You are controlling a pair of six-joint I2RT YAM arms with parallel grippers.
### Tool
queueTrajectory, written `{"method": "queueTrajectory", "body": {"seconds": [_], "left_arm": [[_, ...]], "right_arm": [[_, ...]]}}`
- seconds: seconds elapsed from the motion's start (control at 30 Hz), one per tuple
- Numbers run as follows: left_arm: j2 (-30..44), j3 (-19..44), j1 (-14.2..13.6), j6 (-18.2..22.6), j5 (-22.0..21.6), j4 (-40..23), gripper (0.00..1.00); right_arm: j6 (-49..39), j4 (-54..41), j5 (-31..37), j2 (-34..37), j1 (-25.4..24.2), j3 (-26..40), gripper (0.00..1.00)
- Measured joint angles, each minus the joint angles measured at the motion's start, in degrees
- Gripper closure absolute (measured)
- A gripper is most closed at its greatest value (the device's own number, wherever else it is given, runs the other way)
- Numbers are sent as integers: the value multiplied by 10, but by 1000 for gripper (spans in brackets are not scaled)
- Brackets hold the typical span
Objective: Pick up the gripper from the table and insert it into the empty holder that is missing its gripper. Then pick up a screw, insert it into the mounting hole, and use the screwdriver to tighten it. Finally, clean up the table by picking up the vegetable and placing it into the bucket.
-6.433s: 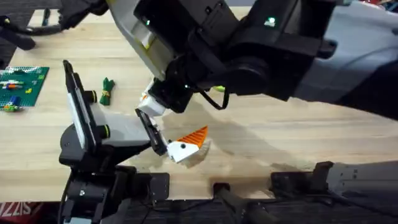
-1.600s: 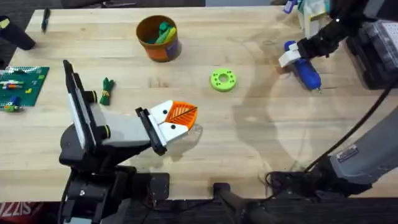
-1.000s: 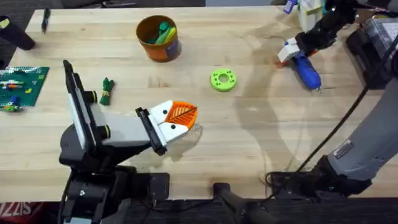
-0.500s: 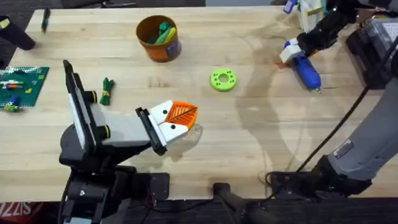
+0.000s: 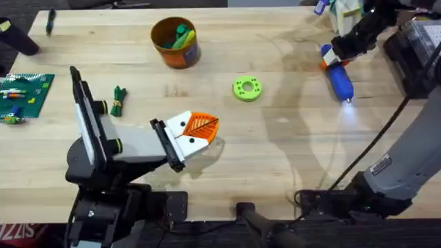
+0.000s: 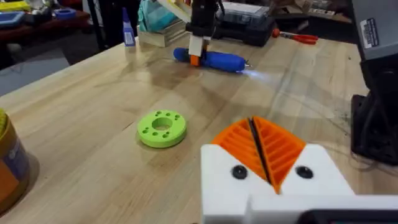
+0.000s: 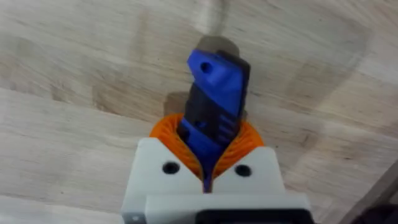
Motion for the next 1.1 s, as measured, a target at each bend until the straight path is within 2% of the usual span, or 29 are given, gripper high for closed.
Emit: {"method": "queueTrajectory", "body": {"seconds": [0.2,0.23,0.77,0.87,1.1], "left_arm": [[0,0,0,0,0,0,999],[0,0,0,0,0,0,999],[0,0,0,0,0,0,999],[0,0,0,0,0,0,999],[0,0,0,0,0,0,999]], "right_arm": [[6,-8,0,0,0,0,973],[21,-39,-1,-7,0,-2,973],[84,-151,-17,-329,0,-14,973],[90,-131,-25,-393,0,-51,973],[102,8,-102,-562,0,-229,973]]}}
